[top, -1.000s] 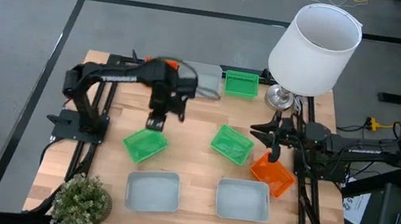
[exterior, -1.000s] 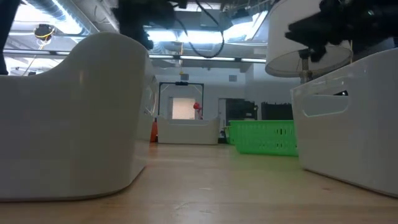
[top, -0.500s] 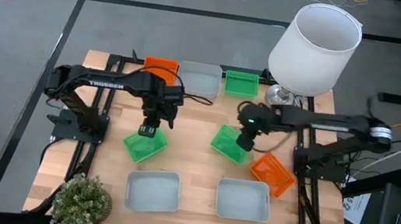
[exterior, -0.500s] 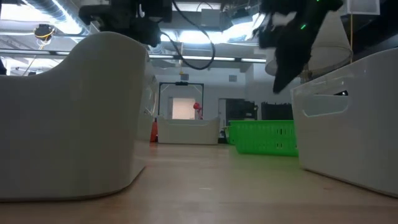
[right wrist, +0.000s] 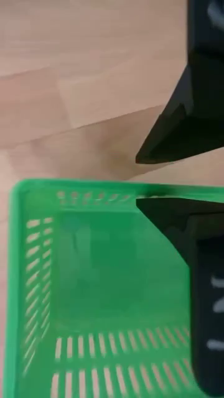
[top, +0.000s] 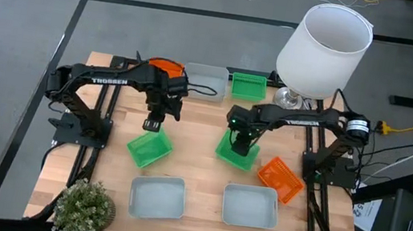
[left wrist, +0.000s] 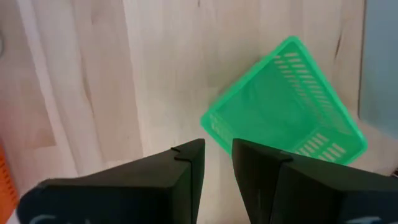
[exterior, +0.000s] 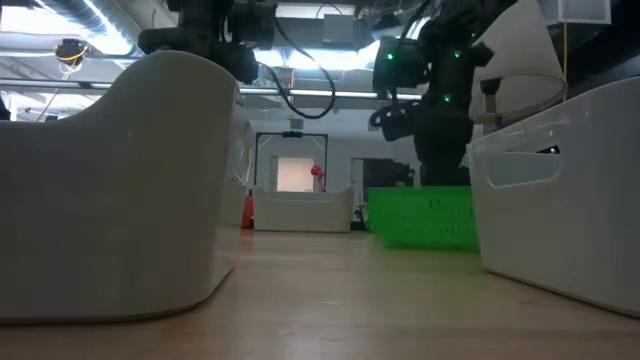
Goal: Stack baskets by color
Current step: Stack the bottom right green bin on the top green bin
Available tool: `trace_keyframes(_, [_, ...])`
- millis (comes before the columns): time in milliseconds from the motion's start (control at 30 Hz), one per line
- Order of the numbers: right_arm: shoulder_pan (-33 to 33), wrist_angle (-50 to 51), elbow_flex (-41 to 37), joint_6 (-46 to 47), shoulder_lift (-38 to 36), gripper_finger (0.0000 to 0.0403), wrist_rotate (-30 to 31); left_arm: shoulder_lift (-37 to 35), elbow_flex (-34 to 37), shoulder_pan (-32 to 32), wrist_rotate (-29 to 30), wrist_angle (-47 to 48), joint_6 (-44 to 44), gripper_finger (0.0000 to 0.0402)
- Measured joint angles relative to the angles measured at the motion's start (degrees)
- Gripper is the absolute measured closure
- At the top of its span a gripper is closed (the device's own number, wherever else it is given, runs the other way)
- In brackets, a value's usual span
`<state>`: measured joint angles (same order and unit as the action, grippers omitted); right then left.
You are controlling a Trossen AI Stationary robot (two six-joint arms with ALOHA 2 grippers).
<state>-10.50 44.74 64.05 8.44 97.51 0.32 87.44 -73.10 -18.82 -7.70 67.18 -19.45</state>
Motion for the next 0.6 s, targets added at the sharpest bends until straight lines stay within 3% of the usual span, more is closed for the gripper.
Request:
trace_keyframes(267, [0.0,0.7,3.8,-3.2,-0.2,0.0304,0.0,0.0,0.0,-2.8,-0.1,-1.0,-0.6,0.0328])
trace_keyframes(600, [-0.1,-1.1,-0.7,-2.4,-0.2,0.0304,-1.5,0.0,0.0,-3.5,-0.5,-1.7,-0.6,0.0328])
